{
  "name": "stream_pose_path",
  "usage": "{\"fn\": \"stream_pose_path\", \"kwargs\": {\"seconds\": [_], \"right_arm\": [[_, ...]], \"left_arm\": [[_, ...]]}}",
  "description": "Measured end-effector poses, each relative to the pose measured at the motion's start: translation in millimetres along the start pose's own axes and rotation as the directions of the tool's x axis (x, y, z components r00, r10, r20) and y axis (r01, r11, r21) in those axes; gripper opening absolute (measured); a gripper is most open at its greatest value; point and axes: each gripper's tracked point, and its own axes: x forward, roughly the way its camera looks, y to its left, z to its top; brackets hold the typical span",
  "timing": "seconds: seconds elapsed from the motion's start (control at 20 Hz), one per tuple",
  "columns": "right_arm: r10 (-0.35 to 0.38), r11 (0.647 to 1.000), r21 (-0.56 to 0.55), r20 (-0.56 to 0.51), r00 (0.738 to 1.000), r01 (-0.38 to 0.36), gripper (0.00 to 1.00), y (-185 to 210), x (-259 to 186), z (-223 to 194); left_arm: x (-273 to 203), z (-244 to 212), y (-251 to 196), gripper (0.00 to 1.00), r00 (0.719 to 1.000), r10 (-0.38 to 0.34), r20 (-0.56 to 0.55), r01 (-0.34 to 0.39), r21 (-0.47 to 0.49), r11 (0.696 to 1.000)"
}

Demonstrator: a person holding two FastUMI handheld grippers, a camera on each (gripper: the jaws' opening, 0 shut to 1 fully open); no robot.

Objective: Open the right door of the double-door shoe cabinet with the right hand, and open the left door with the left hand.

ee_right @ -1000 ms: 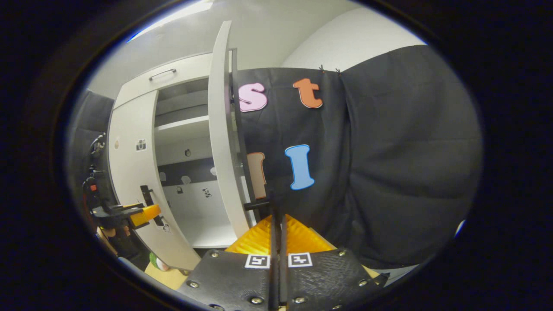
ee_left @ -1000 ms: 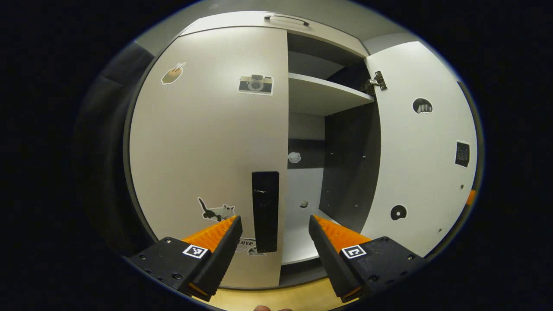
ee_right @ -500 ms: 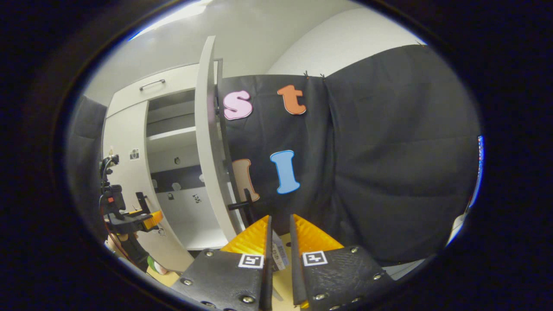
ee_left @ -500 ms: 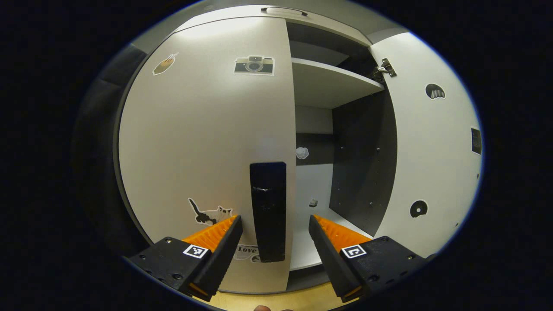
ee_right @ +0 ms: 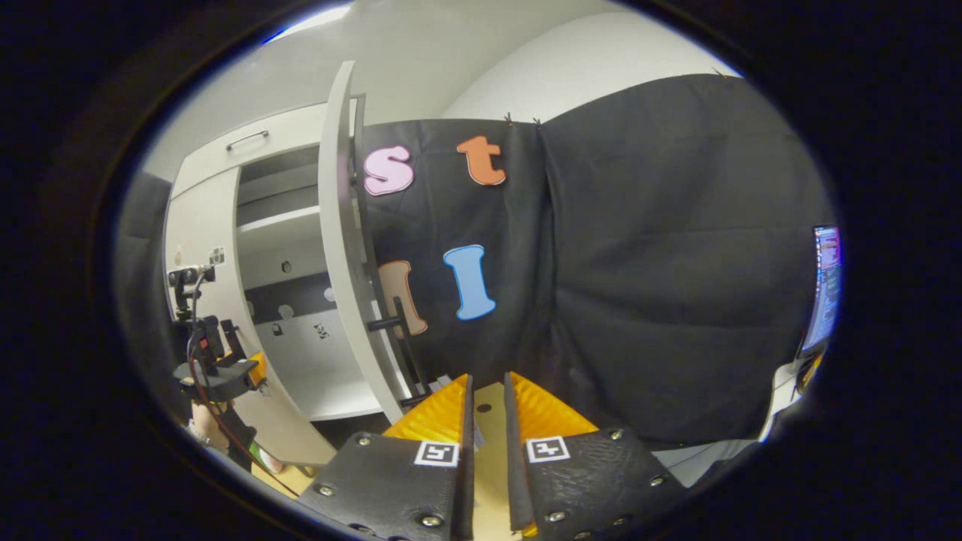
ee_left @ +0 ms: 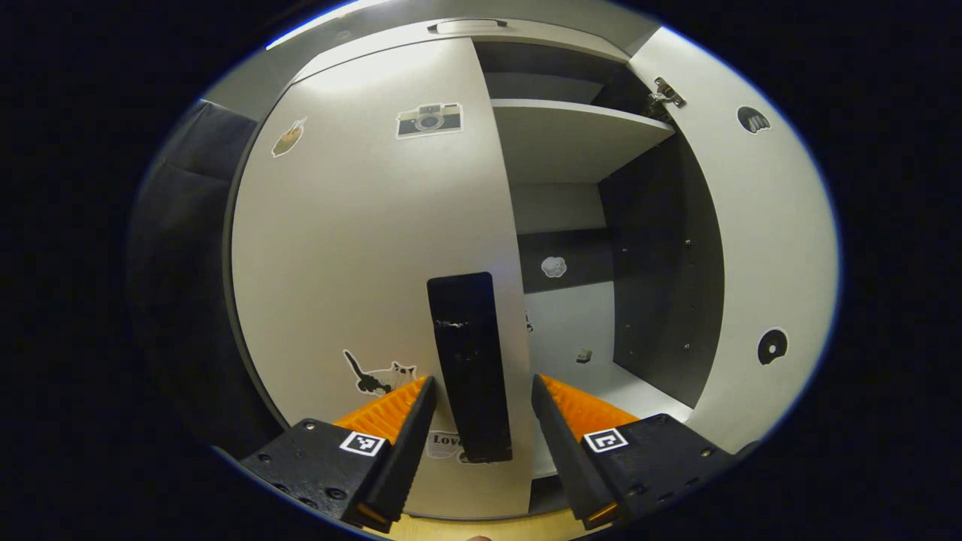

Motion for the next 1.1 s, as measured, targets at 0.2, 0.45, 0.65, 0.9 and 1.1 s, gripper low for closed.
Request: {"fn": "stream_pose_path", "kwargs": {"seconds": [0.2,0.45,0.65,0.9,1.1], "right_arm": [[-0.020,1.000,-0.001,-0.002,1.000,0.020,0.18,-11.0,-14.2,4.6],[0.045,0.999,-0.013,0.029,0.999,-0.044,0.18,-0.3,-30.2,31.9],[0.085,0.996,-0.019,0.027,0.996,-0.084,0.18,5.0,-28.5,31.0],[0.107,0.994,-0.013,0.005,0.994,-0.106,0.19,4.4,-21.2,20.8],[0.120,0.992,-0.029,-0.004,0.993,-0.120,0.18,-1.5,-24.0,15.4]], "left_arm": [[-0.3,0.4,1.7,0.58,1.000,0.000,0.003,0.000,-0.013,1.000],[-0.6,-1.3,-2.1,0.30,1.000,-0.015,-0.023,0.014,-0.061,0.998],[-3.2,-1.1,-2.3,0.21,0.999,-0.045,-0.018,0.044,-0.049,0.998],[-10.3,-2.6,-1.9,0.19,0.996,-0.090,-0.017,0.089,-0.055,0.995],[-8.5,-2.7,0.7,0.16,0.993,-0.116,-0.016,0.115,-0.064,0.991]]}}
